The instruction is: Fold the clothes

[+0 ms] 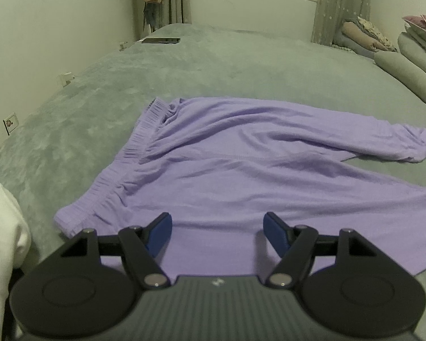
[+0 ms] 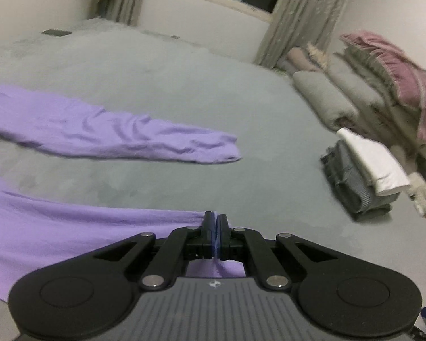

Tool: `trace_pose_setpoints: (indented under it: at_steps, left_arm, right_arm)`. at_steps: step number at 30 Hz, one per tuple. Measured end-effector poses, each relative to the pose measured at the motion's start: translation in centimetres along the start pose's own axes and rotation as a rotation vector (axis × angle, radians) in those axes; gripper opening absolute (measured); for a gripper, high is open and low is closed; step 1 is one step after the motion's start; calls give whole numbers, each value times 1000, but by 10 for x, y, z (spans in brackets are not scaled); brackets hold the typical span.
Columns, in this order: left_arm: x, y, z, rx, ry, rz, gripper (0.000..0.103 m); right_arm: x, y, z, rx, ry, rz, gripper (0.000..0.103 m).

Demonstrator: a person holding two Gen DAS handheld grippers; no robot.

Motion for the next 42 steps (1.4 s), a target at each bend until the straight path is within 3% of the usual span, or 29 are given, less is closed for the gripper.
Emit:
trace_pose_setpoints:
  at_steps: [3, 5, 8, 9, 11, 13, 18, 20, 26, 29, 30, 31, 37, 40, 42]
  left_arm:
    - [1, 0, -1, -3, 3, 2, 69]
    - [1, 0, -1, -4, 0, 2, 69]
    - [0, 0, 0, -2, -3, 7, 69]
    - [0, 0, 1, -1, -4, 10, 69]
    - [0, 0, 1, 1, -5, 14, 69]
    - [1, 0, 1, -1, -6, 14, 69]
    - [2, -1, 4, 2, -11, 16, 70]
    - [1, -1, 5, 2, -13, 20, 70]
    - [-1, 0, 4, -12, -25, 41, 70]
    - [-3, 0, 4, -14, -26, 48, 70]
    - [-3, 0, 4, -16, -26, 49, 70]
    - [-3, 0, 4, -17, -27, 50, 70]
    - [-1, -1, 3, -25, -33, 47, 70]
    - [1, -3, 2, -32, -34, 38, 72]
    - [1, -2, 2, -34, -35, 37, 73]
  right_arm:
    - [1, -3, -5, -32, -4, -16, 1]
    - [-6, -12, -19, -102, -5, 10, 1]
    - [-13, -23, -22, -83, -20, 37, 3]
    - [-11, -21, -16, -66, -27, 38, 6]
    - [10, -15, 7, -20, -53, -73, 28]
    - [33, -11, 29, -1, -50, -204, 39]
    - [61, -31, 36, -158, 41, -420, 39]
    - [66, -40, 28, -220, 15, -449, 39]
    - [76, -55, -3, -288, 29, -617, 39]
    - [67, -58, -13, -275, -21, -588, 33]
    - [63, -58, -13, -266, -41, -570, 26]
    - [65, -58, -11, -254, -42, -577, 4]
    - [89, -47, 32, -154, -147, -585, 3]
    - [90, -45, 39, -171, -151, -557, 3]
    - [81, -50, 31, -228, -146, -490, 3]
Point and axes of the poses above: each gripper's, at about its wrist camera, not at the fingertips, and z roughly against the way its jaws point, x to its right, y to its top, the point moved 2 cm from there along -z, roughly the way its jaws point, and after that the axes turned 5 degrees about -y, right-handed, at the moved point
